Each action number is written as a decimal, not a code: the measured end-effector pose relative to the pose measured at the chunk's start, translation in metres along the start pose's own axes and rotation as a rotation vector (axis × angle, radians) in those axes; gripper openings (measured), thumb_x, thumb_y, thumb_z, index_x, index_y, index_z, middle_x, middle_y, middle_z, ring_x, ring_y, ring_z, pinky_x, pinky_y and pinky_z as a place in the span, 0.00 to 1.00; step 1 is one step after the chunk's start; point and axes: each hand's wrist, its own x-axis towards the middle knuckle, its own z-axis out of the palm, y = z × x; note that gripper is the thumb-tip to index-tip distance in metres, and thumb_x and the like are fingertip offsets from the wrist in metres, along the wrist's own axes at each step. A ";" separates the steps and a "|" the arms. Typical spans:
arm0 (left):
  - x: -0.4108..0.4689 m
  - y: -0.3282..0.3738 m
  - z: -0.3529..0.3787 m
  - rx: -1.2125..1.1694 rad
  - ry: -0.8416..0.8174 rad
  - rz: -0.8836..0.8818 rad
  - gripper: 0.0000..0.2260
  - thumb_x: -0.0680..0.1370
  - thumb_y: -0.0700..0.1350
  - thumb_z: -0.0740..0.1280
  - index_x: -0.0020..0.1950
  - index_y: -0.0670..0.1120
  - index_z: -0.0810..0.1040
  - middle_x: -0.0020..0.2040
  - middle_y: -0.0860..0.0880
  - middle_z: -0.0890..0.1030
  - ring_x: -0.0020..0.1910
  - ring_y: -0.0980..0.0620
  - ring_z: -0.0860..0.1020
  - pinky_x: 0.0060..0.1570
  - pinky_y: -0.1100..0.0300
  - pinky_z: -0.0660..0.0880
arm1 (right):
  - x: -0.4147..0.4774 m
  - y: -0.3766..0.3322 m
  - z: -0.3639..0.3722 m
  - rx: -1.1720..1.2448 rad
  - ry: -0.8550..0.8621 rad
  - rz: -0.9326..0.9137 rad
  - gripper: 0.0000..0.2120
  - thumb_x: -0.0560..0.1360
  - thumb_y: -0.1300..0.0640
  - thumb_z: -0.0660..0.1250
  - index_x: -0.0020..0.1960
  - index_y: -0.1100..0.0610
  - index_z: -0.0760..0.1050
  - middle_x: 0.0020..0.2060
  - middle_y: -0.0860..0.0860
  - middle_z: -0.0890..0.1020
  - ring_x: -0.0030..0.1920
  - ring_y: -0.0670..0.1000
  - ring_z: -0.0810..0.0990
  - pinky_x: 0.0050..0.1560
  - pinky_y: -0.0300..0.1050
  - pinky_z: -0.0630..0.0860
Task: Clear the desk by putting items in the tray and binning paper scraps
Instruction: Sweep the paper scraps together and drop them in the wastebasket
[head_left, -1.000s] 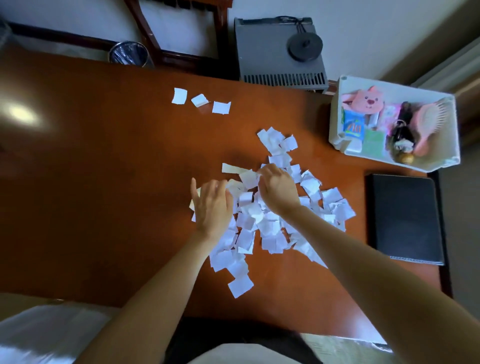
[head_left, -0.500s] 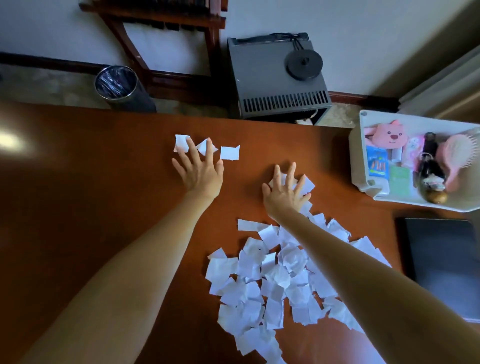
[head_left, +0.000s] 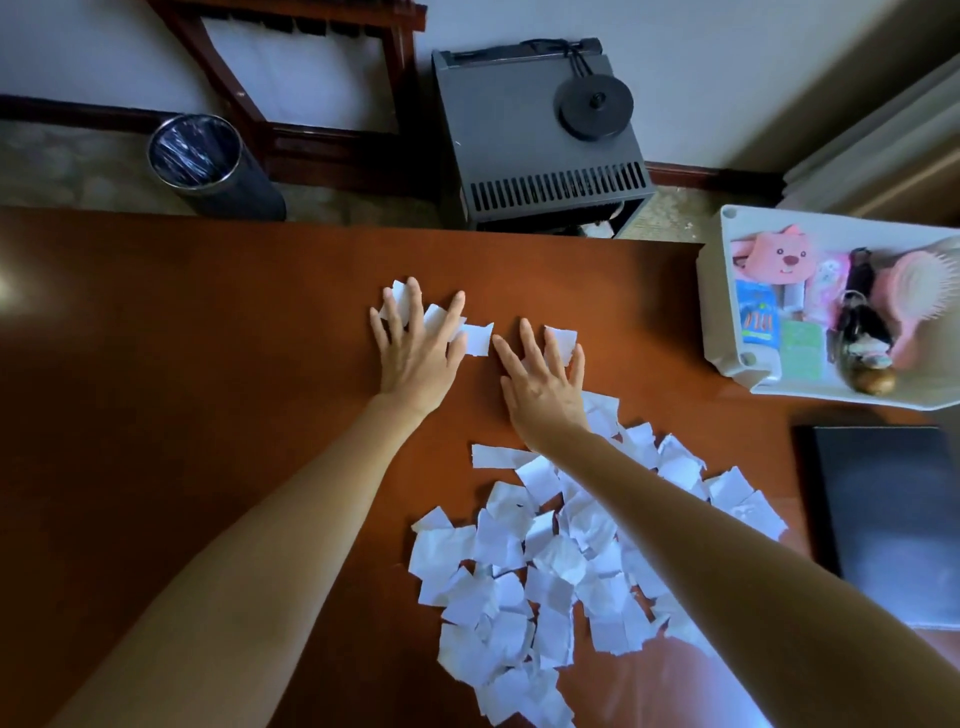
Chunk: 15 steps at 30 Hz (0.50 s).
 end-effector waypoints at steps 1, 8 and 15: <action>-0.008 0.004 0.003 0.006 0.007 0.026 0.22 0.81 0.56 0.49 0.76 0.56 0.56 0.77 0.37 0.51 0.75 0.32 0.48 0.71 0.36 0.47 | -0.004 0.003 0.000 -0.002 0.008 -0.006 0.24 0.81 0.54 0.52 0.76 0.49 0.53 0.77 0.54 0.50 0.77 0.59 0.49 0.73 0.64 0.43; -0.073 0.044 0.021 0.019 -0.054 0.036 0.24 0.78 0.55 0.46 0.73 0.53 0.65 0.73 0.36 0.62 0.71 0.30 0.60 0.68 0.34 0.57 | -0.056 0.037 0.003 -0.042 -0.080 0.014 0.24 0.82 0.53 0.48 0.77 0.47 0.46 0.77 0.51 0.45 0.77 0.55 0.44 0.74 0.61 0.43; -0.122 0.111 0.034 -0.045 -0.123 0.003 0.23 0.82 0.48 0.52 0.77 0.53 0.53 0.78 0.39 0.47 0.76 0.34 0.46 0.73 0.40 0.46 | -0.100 0.081 0.006 -0.032 -0.105 0.117 0.24 0.82 0.52 0.45 0.77 0.49 0.44 0.77 0.52 0.44 0.77 0.54 0.44 0.75 0.59 0.43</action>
